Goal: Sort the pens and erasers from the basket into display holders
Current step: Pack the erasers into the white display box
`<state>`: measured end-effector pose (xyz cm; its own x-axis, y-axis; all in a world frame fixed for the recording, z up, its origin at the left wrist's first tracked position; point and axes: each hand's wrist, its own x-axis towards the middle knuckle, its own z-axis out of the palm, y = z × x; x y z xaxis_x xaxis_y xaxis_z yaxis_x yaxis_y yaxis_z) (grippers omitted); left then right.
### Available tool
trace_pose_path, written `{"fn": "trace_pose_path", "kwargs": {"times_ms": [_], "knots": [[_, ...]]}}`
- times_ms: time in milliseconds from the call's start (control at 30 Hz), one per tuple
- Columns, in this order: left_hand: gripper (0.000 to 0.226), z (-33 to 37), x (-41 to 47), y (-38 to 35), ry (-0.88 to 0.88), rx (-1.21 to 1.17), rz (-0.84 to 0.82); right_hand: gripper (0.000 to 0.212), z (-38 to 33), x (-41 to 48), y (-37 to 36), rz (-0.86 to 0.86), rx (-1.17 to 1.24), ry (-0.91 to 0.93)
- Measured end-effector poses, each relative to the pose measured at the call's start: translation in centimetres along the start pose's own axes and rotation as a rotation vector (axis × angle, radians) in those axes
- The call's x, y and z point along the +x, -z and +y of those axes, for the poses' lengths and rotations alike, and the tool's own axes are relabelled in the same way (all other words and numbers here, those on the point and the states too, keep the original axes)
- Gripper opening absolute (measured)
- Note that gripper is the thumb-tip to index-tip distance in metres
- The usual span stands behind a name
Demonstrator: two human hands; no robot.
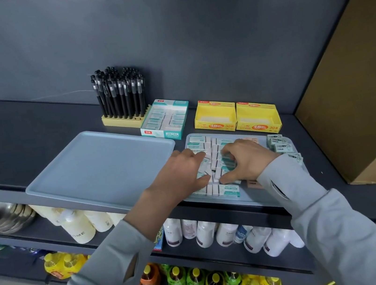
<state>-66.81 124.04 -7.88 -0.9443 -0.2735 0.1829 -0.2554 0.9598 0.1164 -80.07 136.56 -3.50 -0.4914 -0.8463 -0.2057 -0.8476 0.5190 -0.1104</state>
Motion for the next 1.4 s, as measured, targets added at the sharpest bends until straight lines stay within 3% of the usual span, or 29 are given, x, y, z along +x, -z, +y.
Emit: {"fn": "trace_pose_path", "kwargs": {"times_ms": [200,367,433,500,633,900,1067,1233,1333,1400], "knots": [[0.033,0.0,0.6,0.4,0.098,-0.144,0.092,0.056,0.1,-0.2,-0.3,0.030,0.031,0.045],[0.038,0.0,0.7,0.2,0.098,-0.105,0.040,0.028,0.1,-0.1,-0.5,0.191,0.049,0.021],[0.053,-0.1,0.4,-0.3,0.065,-0.079,0.054,0.032,0.3,-0.1,-0.7,0.175,0.034,0.011],[0.070,-0.2,0.3,-0.7,0.039,-0.017,0.017,0.051,0.3,-0.1,-0.8,0.119,0.018,-0.002],[0.065,-0.3,0.9,-0.6,0.085,-0.060,-0.026,0.068,-0.1,0.2,-0.6,0.085,0.065,-0.048],[0.053,-0.9,1.1,0.3,0.111,-0.186,-0.001,0.065,-0.1,0.5,0.4,0.009,0.292,-0.053],[0.048,-0.8,0.9,0.8,0.053,-0.188,0.003,0.047,-0.5,1.1,0.1,0.036,0.220,-0.018],[0.045,-1.4,2.0,0.9,0.129,-0.295,0.111,0.032,-0.3,1.3,0.1,0.204,0.125,-0.073],[0.044,-1.7,3.7,0.2,0.147,-0.303,0.163,0.031,-0.4,1.5,-0.2,0.184,0.052,-0.111],[0.045,-1.7,4.6,-0.6,0.146,-0.228,0.106,0.032,-0.7,1.6,-0.5,0.183,0.026,-0.137]]}}
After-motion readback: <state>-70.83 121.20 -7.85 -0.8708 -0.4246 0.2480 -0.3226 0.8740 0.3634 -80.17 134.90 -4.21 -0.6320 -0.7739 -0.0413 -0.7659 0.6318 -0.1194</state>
